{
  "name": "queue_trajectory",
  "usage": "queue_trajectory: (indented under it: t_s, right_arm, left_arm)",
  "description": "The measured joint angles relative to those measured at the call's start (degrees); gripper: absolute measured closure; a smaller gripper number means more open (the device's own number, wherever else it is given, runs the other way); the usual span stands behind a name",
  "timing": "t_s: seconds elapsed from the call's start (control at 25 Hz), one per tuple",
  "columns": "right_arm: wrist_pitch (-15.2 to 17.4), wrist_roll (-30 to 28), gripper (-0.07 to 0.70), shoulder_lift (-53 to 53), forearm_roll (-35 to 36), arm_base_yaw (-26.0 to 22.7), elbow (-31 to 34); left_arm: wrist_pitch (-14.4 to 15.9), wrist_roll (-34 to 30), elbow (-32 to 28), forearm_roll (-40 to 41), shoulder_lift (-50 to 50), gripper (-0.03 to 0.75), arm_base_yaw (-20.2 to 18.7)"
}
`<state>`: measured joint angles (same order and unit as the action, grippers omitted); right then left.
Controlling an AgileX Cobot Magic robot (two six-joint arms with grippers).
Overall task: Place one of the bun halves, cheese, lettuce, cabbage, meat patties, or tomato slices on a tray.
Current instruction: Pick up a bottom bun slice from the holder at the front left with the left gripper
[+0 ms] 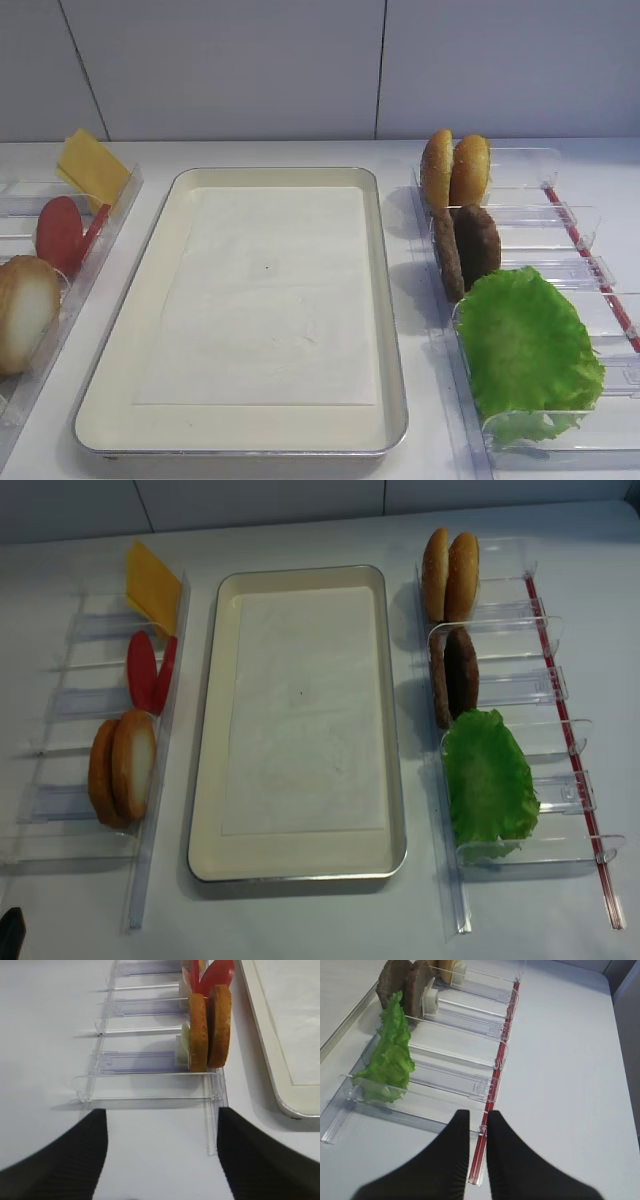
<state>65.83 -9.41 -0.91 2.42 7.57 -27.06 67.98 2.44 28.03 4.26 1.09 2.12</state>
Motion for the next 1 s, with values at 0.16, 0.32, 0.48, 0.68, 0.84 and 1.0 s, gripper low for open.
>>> queue_trajectory:
  t_s: [0.16,0.32,0.48,0.68,0.84,1.0]
  right_arm:
    - [0.0,0.0,0.490,0.0,0.0,0.0,0.0]
    - [0.0,0.0,0.490,0.0,0.0,0.0,0.0]
    - [0.0,0.0,0.484,0.0,0.0,0.0,0.0]
    - [0.0,0.0,0.331,0.0,0.0,0.0,0.0]
    - [0.0,0.0,0.148,0.0,0.0,0.0,0.0]
    - [0.0,0.0,0.125,0.0,0.0,0.0,0.0]
  left_arm:
    - [0.0,0.0,0.0,0.0,0.0,0.243,0.0]
    - [0.0,0.0,0.0,0.0,0.0,0.243,0.0]
    - [0.0,0.0,0.0,0.0,0.0,0.243,0.0]
    - [0.0,0.0,0.0,0.0,0.0,0.243,0.0]
    - [0.0,0.0,0.0,0.0,0.0,0.243,0.0]
    - [-0.1,-2.1,0.0,-0.7,0.0,0.243,0.0]
